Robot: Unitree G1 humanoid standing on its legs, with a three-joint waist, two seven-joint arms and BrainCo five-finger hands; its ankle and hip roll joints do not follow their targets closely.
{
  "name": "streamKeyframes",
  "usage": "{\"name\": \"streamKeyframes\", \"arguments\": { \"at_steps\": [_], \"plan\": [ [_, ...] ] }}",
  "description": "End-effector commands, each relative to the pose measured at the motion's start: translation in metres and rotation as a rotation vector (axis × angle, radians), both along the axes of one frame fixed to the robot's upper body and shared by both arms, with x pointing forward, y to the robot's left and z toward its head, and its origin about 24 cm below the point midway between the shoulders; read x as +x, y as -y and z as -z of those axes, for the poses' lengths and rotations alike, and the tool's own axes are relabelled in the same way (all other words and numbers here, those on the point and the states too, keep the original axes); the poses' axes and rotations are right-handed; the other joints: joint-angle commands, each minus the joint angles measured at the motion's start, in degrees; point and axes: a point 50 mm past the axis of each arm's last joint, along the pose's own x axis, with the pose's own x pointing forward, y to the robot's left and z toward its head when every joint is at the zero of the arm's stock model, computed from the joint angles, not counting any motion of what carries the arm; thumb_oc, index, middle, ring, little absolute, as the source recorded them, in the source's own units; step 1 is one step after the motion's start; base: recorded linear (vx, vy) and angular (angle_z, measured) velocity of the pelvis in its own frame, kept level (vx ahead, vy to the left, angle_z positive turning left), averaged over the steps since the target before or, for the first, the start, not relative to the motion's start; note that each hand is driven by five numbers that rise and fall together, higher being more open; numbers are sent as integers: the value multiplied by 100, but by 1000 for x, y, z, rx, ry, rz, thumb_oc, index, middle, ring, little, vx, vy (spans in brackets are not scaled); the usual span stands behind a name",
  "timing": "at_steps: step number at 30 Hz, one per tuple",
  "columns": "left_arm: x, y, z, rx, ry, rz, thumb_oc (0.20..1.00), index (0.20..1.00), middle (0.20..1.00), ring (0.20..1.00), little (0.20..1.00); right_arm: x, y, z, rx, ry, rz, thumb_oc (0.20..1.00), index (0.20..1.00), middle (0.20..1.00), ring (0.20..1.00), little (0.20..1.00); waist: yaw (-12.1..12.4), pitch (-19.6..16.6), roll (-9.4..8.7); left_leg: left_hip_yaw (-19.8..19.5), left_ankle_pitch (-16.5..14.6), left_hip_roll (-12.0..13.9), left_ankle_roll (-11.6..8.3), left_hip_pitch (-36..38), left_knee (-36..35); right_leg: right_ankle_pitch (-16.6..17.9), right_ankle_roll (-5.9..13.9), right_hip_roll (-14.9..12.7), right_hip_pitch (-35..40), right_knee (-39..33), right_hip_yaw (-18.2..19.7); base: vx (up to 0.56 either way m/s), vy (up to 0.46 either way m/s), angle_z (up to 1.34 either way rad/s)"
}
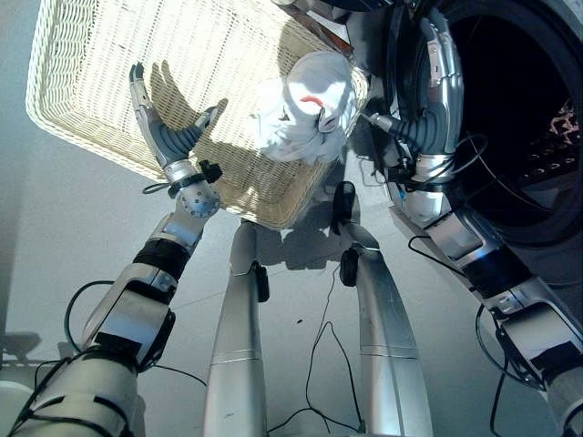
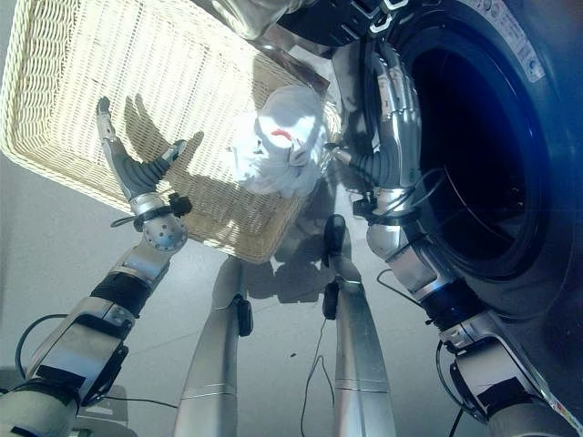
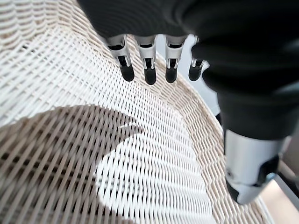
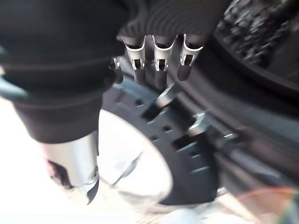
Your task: Put the clothes into the washing machine.
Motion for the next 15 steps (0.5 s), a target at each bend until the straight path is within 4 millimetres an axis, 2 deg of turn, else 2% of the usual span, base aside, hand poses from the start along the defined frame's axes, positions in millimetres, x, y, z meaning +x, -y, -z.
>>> {"name": "streamKeyframes", "arguments": {
  "at_steps": [1,5,9,15],
  "plan": [
    [-2,-1,-12,-91,74,-14,1000,1000,1000,1000,1000,-19,-21,-12,-183,57,-125,1000,1000,1000,1000,1000,65,-119,41,217,-914,-178,-68,50,829,872,683,309,696,-1455,-178,0,0,0],
    [0,-3,-17,-111,77,-4,1000,1000,1000,1000,1000,-12,-34,-13,-298,-51,-140,1000,1000,1000,1000,1000,123,-119,22,181,-889,-193,-82,56,842,870,673,301,719,-1438,-222,0,0,0],
    [2,-5,-22,-111,76,7,1000,1000,1000,1000,1000,4,-46,-3,-446,-217,-96,1000,1000,1000,1000,1000,185,-119,-6,152,-846,-199,-101,60,827,869,653,288,744,-1439,-287,2,-19,4],
    [6,-6,-32,-95,72,17,1000,1000,1000,1000,1000,22,-49,11,-569,-355,-23,1000,1000,1000,1000,1000,228,-119,-29,142,-802,-199,-111,70,822,886,629,264,773,-1451,-351,4,-11,4]
  ]
}}
